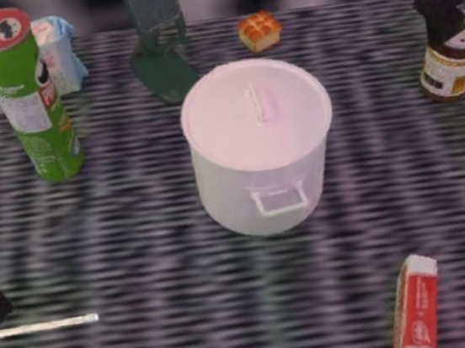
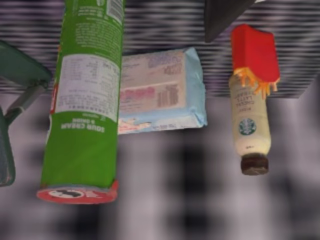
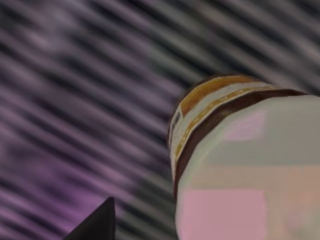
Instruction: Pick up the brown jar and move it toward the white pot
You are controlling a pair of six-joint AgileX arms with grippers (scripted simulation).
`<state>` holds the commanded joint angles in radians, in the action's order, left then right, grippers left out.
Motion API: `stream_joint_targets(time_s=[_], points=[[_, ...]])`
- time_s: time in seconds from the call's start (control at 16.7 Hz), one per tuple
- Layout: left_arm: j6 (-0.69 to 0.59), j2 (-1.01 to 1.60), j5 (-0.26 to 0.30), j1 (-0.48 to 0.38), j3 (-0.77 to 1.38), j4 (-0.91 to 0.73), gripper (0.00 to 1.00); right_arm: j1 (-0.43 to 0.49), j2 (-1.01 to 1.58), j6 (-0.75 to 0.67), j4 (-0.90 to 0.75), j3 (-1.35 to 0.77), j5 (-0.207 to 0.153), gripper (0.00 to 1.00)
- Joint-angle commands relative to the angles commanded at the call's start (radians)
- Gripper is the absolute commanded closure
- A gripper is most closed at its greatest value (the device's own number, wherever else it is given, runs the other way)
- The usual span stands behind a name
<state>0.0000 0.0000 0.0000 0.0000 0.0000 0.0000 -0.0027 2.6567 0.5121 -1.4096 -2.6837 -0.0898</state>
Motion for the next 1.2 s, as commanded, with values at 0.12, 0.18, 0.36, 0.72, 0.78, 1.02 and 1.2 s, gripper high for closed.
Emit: stream_joint_targets(time_s=[0.12,0.18,0.36,0.72,0.78,1.02,1.2], points=[[0.0,0.0,0.0,0.0,0.0,0.0,0.0,0.0,0.031,0.007,-0.014,-0.032,-0.001,0.0],[0.0,0.0,0.0,0.0,0.0,0.0,0.0,0.0,0.031,0.007,-0.014,-0.032,-0.001,0.0],[0.0,0.0,0.0,0.0,0.0,0.0,0.0,0.0,0.031,0.007,-0.014,-0.032,-0.001,0.0],[0.0,0.0,0.0,0.0,0.0,0.0,0.0,0.006,0.031,0.001,0.08,0.061,0.0,0.0],[0.0,0.0,0.0,0.0,0.0,0.0,0.0,0.008,0.031,0.0,0.109,0.091,0.0,0.0],[0.0,0.0,0.0,0.0,0.0,0.0,0.0,0.01,0.033,-0.003,0.181,0.16,0.001,0.0],[0.0,0.0,0.0,0.0,0.0,0.0,0.0,0.01,0.033,-0.003,0.181,0.16,0.001,0.0]])
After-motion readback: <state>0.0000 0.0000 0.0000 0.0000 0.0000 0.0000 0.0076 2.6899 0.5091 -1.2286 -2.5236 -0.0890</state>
